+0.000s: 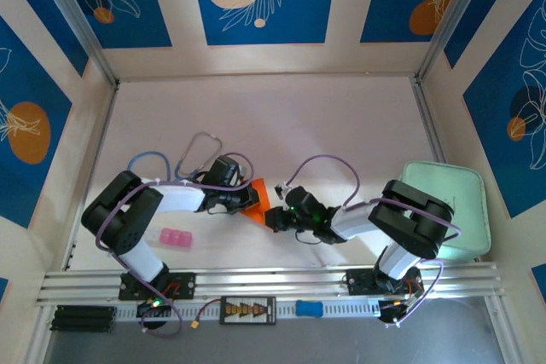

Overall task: Fold a paper plane with a square sheet of paper (pick it up from the middle)
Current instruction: Fourth fold the wing at the center of the table.

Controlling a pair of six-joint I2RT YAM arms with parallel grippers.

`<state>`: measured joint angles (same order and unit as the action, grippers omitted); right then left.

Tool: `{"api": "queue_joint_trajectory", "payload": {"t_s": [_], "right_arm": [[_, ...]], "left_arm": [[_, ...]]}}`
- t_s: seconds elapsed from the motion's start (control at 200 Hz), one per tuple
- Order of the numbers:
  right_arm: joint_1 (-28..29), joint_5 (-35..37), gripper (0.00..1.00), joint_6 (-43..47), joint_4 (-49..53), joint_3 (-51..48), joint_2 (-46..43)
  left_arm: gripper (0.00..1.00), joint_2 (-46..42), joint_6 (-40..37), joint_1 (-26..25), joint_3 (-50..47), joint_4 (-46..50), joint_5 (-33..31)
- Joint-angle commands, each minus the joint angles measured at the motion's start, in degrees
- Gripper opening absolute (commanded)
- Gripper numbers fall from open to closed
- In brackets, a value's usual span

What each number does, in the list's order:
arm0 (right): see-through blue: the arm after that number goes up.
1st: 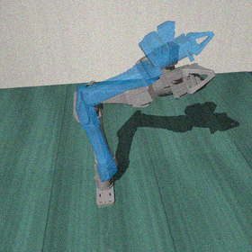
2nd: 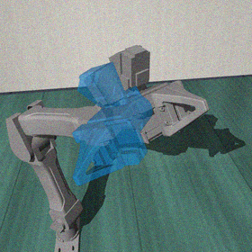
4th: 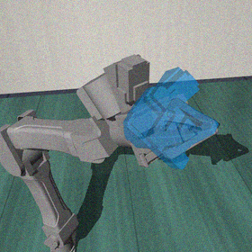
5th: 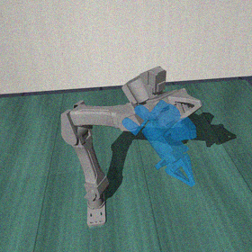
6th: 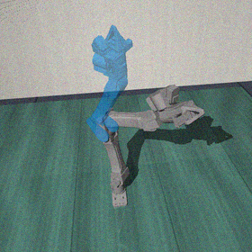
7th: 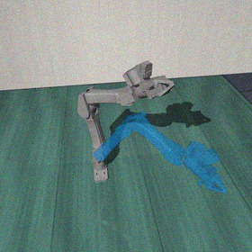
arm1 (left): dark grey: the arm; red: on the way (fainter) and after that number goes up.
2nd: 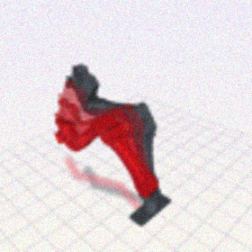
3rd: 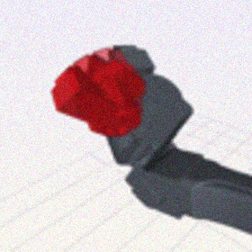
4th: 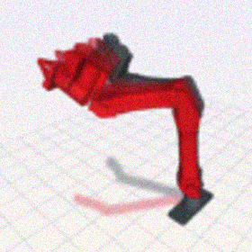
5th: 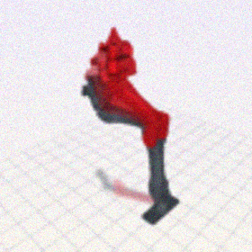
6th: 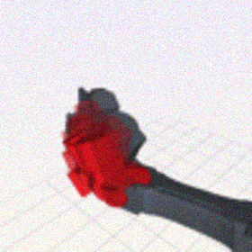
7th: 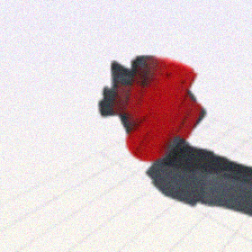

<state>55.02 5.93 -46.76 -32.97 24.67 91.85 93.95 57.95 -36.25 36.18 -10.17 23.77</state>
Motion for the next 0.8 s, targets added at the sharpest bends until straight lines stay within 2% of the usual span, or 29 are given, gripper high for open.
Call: {"api": "queue_joint_trajectory", "payload": {"t_s": [0.0, 0.215, 0.795], "right_arm": [[-1.0, -3.5, 0.17, -1.5, 9.6, 1.1, -1.3], [-1.7, -6.5, 0.21, -3.0, 12.3, 1.6, -5.2], [-6.8, -15.3, 0.27, -4.4, 14.9, 3.7, -6.5]], "left_arm": [[0.04, 0.8, -1.7, -0.5, 0.7, 2.2, 0.1], [0.04, 0.9, -1.5, -0.4, 0.5, 1.6, 0.2], [0.04, 0.8, -1.5, -0.4, 0.2, 1.0, 0.6]]}}
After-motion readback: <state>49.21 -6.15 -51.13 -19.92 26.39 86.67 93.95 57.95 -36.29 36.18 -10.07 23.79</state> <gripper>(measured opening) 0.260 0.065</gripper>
